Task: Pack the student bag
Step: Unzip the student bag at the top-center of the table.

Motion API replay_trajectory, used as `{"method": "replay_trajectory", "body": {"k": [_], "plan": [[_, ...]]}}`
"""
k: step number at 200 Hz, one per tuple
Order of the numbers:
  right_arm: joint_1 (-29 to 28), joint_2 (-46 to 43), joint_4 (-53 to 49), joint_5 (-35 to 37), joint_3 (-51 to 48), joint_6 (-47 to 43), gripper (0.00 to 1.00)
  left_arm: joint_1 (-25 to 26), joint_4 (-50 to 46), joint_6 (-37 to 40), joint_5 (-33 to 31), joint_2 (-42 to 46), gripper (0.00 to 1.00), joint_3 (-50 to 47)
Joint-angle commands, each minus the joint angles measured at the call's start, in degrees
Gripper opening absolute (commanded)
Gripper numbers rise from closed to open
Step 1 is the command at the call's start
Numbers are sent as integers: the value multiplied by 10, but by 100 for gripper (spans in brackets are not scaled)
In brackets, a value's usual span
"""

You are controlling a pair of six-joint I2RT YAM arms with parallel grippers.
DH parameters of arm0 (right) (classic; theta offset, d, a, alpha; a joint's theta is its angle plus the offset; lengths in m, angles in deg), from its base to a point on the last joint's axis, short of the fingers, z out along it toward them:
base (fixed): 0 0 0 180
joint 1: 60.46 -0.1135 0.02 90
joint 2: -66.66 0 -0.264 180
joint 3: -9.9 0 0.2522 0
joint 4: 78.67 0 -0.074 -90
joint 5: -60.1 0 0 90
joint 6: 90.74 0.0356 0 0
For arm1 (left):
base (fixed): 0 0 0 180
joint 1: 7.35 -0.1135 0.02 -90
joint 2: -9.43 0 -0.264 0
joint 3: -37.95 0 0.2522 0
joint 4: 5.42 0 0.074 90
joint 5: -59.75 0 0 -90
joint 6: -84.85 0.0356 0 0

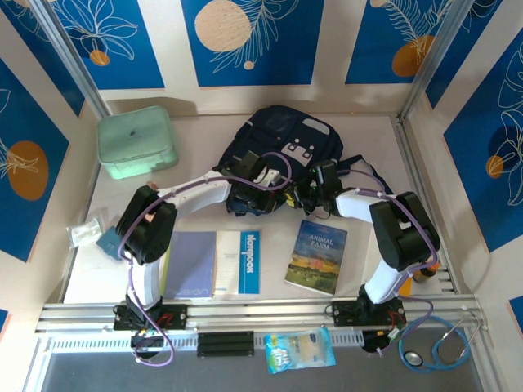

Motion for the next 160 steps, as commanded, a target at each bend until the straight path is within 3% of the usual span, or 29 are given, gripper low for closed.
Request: {"method": "replay_trajectory", "body": {"k": [1, 65, 128, 160], "plan": [[22, -11, -48, 27, 19, -49, 10, -27, -75, 40, 15, 45, 0, -3], [64, 12, -77, -54, 67, -169, 9, -102, -103, 47, -6, 71, 0, -44], [91, 22, -153, -82, 132, -293, 9, -126, -112, 55, -24, 82, 0, -33], [94, 30, -196, -98, 175, -340, 11, -126, -103, 41, 1, 78, 0, -28]]}}
